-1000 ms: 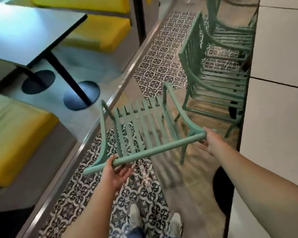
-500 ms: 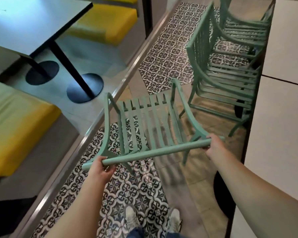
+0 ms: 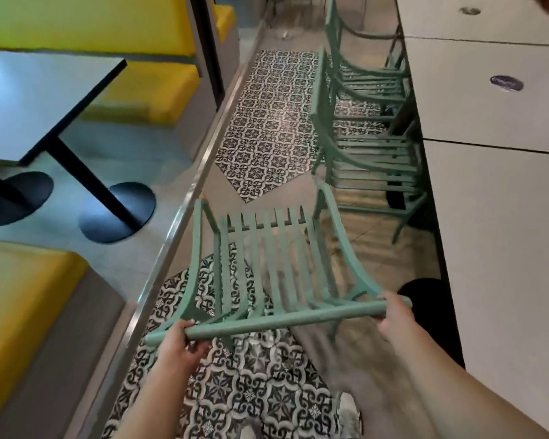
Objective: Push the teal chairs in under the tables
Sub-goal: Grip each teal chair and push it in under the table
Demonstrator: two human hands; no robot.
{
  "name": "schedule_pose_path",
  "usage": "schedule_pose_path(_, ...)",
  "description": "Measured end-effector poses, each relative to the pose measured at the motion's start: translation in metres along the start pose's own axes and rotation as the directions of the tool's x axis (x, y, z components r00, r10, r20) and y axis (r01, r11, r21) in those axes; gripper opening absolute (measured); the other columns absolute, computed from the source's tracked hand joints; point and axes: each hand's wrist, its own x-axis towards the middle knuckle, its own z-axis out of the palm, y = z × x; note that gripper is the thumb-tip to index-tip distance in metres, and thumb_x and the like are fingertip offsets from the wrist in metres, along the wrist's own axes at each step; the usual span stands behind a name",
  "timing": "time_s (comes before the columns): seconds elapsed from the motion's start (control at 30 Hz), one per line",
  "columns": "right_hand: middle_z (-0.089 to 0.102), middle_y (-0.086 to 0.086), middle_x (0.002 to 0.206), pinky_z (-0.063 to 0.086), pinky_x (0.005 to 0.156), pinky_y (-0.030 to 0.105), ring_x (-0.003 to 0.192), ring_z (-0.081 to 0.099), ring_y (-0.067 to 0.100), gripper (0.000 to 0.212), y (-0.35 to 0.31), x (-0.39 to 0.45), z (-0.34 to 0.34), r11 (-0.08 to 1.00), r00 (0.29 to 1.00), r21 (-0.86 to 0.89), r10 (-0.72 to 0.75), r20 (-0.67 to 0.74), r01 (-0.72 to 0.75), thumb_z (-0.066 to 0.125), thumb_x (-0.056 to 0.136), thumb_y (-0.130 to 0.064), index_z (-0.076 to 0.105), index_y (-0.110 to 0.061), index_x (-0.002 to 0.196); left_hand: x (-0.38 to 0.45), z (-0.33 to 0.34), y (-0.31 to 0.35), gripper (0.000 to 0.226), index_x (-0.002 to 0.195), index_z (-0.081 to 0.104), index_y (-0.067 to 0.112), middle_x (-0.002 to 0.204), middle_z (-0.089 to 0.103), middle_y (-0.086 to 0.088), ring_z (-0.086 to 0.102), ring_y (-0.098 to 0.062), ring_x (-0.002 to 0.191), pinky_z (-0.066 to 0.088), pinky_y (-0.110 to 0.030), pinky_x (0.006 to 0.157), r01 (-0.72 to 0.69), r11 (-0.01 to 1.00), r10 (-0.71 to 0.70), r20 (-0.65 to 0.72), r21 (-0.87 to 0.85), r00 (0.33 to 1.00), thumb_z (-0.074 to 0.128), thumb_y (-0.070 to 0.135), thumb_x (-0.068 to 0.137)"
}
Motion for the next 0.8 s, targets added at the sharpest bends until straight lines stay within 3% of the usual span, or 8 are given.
schedule_pose_path(0.07, 0.057, 0.023, 0.110, 0.046, 0.088, 0.043, 0.109, 0.057, 0.037, 0.021, 0.024, -0.010, -0.003, 0.999, 0.998, 0.038, -0.009, -0.057, 0.011, 0.051, 0.087, 0.001, 0.040, -0.005, 0.071, 0.006, -0.015, 0.017, 0.015, 0.104, 0.050, 0.004, 0.102, 0.054, -0.018, 0.055, -0.034, 0.109, 0.052, -0.048, 0.085, 0.001, 0.999, -0.003, 0.039, 0.038, 0.999, 0.057, 0.008, 0.092)
schedule_pose_path(0.17, 0.053, 0.024, 0.126, 0.049, 0.079, 0.039, 0.080, 0.058, 0.028, 0.014, 0.055, -0.015, -0.012, 0.994, 0.995, 0.111, 0.003, -0.098, 0.008, 0.053, 0.087, 0.000, 0.044, -0.003, 0.077, 0.013, -0.031, 0.036, 0.033, 0.119, 0.047, 0.004, 0.114, 0.054, -0.020, 0.057, -0.037, 0.108, 0.053, -0.050, 0.074, -0.025, 0.992, 0.021, 0.039, 0.124, 0.999, 0.059, 0.007, 0.089)
schedule_pose_path(0.2, 0.053, 0.024, 0.123, 0.049, 0.075, 0.039, 0.086, 0.059, 0.030, 0.006, 0.064, -0.017, -0.014, 0.989, 0.994, 0.145, 0.010, -0.110, 0.006, 0.054, 0.087, 0.000, 0.048, 0.001, 0.086, 0.014, -0.036, 0.041, 0.029, 0.116, 0.048, 0.005, 0.116, 0.054, -0.021, 0.058, -0.037, 0.105, 0.053, -0.049, 0.074, -0.026, 0.987, 0.019, 0.045, 0.158, 0.999, 0.059, 0.008, 0.089)
schedule_pose_path(0.33, 0.054, 0.023, 0.123, 0.050, 0.082, 0.043, 0.113, 0.056, 0.038, 0.045, 0.093, -0.022, -0.024, 0.978, 0.992, 0.209, 0.023, -0.122, 0.003, 0.057, 0.083, -0.001, 0.046, 0.003, 0.127, 0.024, -0.044, 0.057, 0.020, 0.109, 0.051, 0.004, 0.121, 0.055, -0.021, 0.060, -0.036, 0.096, 0.052, -0.046, 0.081, -0.039, 0.975, 0.025, 0.070, 0.217, 0.997, 0.058, 0.011, 0.092)
schedule_pose_path(0.43, 0.055, 0.023, 0.119, 0.051, 0.081, 0.045, 0.100, 0.058, 0.035, 0.031, 0.102, -0.030, -0.026, 0.975, 0.992, 0.219, 0.048, -0.119, -0.021, 0.057, 0.082, -0.002, 0.050, 0.001, 0.111, 0.025, -0.043, 0.064, 0.035, 0.125, 0.049, 0.005, 0.119, 0.056, -0.019, 0.060, -0.036, 0.098, 0.052, -0.050, 0.078, -0.034, 0.978, 0.019, 0.075, 0.207, 0.997, 0.057, 0.011, 0.092)
schedule_pose_path(0.57, 0.052, 0.020, 0.113, 0.050, 0.083, 0.041, 0.091, 0.057, 0.029, 0.030, 0.117, -0.040, -0.029, 0.963, 0.995, 0.270, 0.036, -0.088, -0.011, 0.055, 0.085, -0.002, 0.049, 0.003, 0.115, 0.030, -0.046, 0.078, 0.017, 0.105, 0.049, 0.003, 0.116, 0.054, -0.019, 0.057, -0.034, 0.107, 0.050, -0.044, 0.083, -0.091, 0.949, 0.067, 0.089, 0.302, 0.994, 0.057, 0.006, 0.090)
schedule_pose_path(0.7, 0.051, 0.021, 0.112, 0.050, 0.082, 0.043, 0.081, 0.056, 0.028, 0.024, 0.137, -0.045, -0.022, 0.956, 0.992, 0.293, 0.037, -0.117, -0.001, 0.054, 0.086, 0.000, 0.046, -0.003, 0.108, 0.040, -0.042, 0.099, 0.025, 0.111, 0.047, 0.003, 0.104, 0.055, -0.017, 0.053, -0.034, 0.117, 0.050, -0.046, 0.081, -0.079, 0.937, 0.045, 0.107, 0.339, 0.993, 0.056, 0.004, 0.088)
schedule_pose_path(0.8, 0.052, 0.022, 0.115, 0.053, 0.062, 0.041, 0.078, 0.056, 0.027, 0.024, 0.151, -0.051, -0.013, 0.936, 0.992, 0.352, 0.031, -0.124, 0.015, 0.054, 0.084, -0.001, 0.048, -0.004, 0.108, 0.047, -0.035, 0.118, 0.029, 0.117, 0.048, 0.005, 0.107, 0.056, -0.018, 0.056, -0.035, 0.110, 0.051, -0.047, 0.080, -0.074, 0.922, 0.024, 0.136, 0.380, 0.990, 0.057, 0.006, 0.090)
